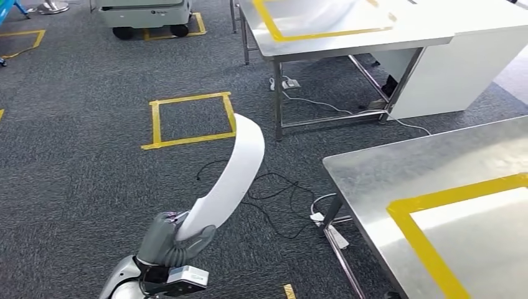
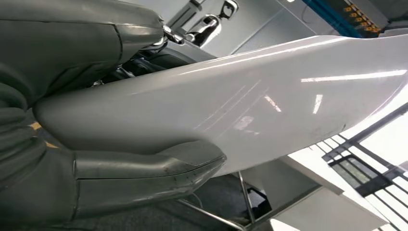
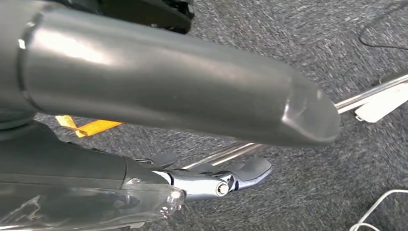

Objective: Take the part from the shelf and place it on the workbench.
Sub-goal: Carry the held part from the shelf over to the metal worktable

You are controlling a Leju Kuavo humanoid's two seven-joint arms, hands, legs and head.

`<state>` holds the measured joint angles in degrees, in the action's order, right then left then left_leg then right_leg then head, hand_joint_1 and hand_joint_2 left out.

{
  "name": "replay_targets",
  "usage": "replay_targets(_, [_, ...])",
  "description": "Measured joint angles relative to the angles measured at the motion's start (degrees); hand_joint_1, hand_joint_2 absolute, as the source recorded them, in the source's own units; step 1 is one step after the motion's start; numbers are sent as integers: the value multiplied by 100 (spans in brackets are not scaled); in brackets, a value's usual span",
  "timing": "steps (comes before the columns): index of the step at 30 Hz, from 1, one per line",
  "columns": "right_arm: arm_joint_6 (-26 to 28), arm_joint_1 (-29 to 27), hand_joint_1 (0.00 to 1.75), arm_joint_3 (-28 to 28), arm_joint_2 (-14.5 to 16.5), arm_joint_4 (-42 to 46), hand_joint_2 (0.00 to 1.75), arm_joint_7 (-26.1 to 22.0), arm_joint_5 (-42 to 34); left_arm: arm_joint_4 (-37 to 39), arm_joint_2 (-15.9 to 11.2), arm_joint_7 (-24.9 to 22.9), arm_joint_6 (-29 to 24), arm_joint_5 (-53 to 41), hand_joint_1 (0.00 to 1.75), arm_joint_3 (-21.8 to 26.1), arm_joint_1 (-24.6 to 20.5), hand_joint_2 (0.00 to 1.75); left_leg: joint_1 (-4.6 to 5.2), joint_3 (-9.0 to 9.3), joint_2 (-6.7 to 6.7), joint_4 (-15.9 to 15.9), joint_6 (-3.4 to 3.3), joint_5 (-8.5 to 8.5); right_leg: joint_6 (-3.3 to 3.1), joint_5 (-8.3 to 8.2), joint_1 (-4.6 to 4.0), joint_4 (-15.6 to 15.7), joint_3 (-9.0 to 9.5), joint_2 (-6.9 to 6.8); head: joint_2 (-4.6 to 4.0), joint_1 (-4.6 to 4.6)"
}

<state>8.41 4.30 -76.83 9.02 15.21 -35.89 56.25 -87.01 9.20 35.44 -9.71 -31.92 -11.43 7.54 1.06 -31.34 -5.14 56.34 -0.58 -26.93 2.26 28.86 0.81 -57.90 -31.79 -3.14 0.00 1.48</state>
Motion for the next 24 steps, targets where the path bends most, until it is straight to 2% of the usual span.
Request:
replay_targets(2, [0,-13,0,3,-1,1,0,15,25,32,-1,-2,-3,-25,175,17,-25,175,-9,-4,-41,25,46,-11,-103,-38,0,-6,-16,109,0,-3])
replay_targets(4, [-1,-22,0,16,-1,1,0,31,55,73,-8,-5,-9,-71,175,38,-62,175,-45,-69,132,206,111,-181,-176,-76,12,4,-34,202,0,-11])
replay_targets(6, [-2,-2,0,36,-1,1,0,38,94,147,-32,-20,-22,-112,175,72,-104,175,-80,-325,377,823,164,-570,-233,-112,15,9,-68,313,0,-21])
replay_targets(7, [-3,9,0,45,-2,1,0,40,115,203,-48,-33,-28,-131,175,97,-125,175,-89,-503,431,1230,172,-761,-253,-126,9,8,-89,377,0,-21])
replay_targets(8, [-4,13,0,55,-4,1,0,43,132,267,-65,-45,-32,-146,175,125,-148,175,-91,-645,452,1553,170,-873,-266,-140,1,7,-107,445,0,-21])
replay_targets(9, [-5,10,0,65,-8,1,0,47,143,329,-78,-54,-35,-157,175,157,-171,175,-91,-705,462,1696,156,-873,-273,-151,-8,7,-119,513,0,-21])
replay_targets(10, [-5,5,0,76,-11,1,0,51,149,380,-88,-59,-36,-166,175,184,-194,175,-90,-661,479,1620,131,-765,-275,-163,-17,6,-126,582,0,-20])
replay_targets(11, [-7,1,0,87,-13,1,0,54,152,417,-96,-61,-37,-168,175,202,-216,175,-86,-514,519,1333,95,-572,-272,-175,-23,7,-128,651,0,-19])
replay_targets(13, [-9,6,0,110,-13,-1,0,55,158,460,-109,-62,-39,-169,175,220,-261,175,-79,-122,753,547,5,-212,-253,-201,-29,4,-141,781,0,-15])
replay_targets(14, [-10,13,0,120,-13,-1,0,56,164,475,-113,-63,-41,-169,175,227,-282,175,-73,14,856,264,-33,-129,-232,-217,-26,0,-162,840,0,-18])
replay_targets(15, [-11,16,0,128,-13,-2,0,57,174,493,-116,-67,-43,-169,175,238,-303,175,-69,81,922,108,-60,-111,-202,-236,-21,-3,-192,895,0,-20])
replay_targets(17, [-11,6,0,133,-16,-2,0,65,201,545,-117,-88,-46,-172,175,272,-353,175,-68,91,858,27,-84,-113,-122,-282,-13,20,-254,996,0,-27])
replay_targets(18, [-11,-8,0,134,-20,-2,0,71,215,580,-115,-102,-46,-177,175,293,-386,175,-80,97,796,-22,-88,-84,-93,-271,-18,7,-292,963,0,-25])
replay_targets(19, [-11,-18,0,137,-24,-2,0,78,227,622,-113,-114,-46,-188,175,316,-422,175,-91,102,735,-73,-100,-47,-73,-199,-28,-77,-354,864,0,-12])
replay_targets(20, [-14,-18,0,142,-29,-2,0,84,238,669,-111,-119,-46,-201,175,342,-455,175,-99,104,663,-120,-110,-14,-60,-62,-40,-282,-465,722,0,8])
replay_targets(21, [-16,-11,0,151,-36,-2,0,87,249,728,-112,-125,-44,-214,175,370,-482,175,-94,99,586,-137,-118,3,-55,131,-41,-601,-608,553,0,26])
replay_targets(22, [-20,-1,0,162,-41,-2,0,90,258,797,-116,-127,-41,-226,175,407,-503,175,-81,85,510,-138,-128,9,-40,327,-37,-985,-779,446,0,44])
replay_targets(23, [-23,6,0,173,-47,-2,0,91,270,870,-120,-129,-37,-237,175,445,-520,175,-68,74,427,-134,-129,10,-22,464,-30,-1319,-919,390,0,51])
replay_targets(24, [-26,5,0,180,-55,-2,0,93,281,945,-125,-132,-34,-246,175,484,-543,175,-58,67,349,-132,-130,11,-6,505,-23,-1495,-975,361,0,53])
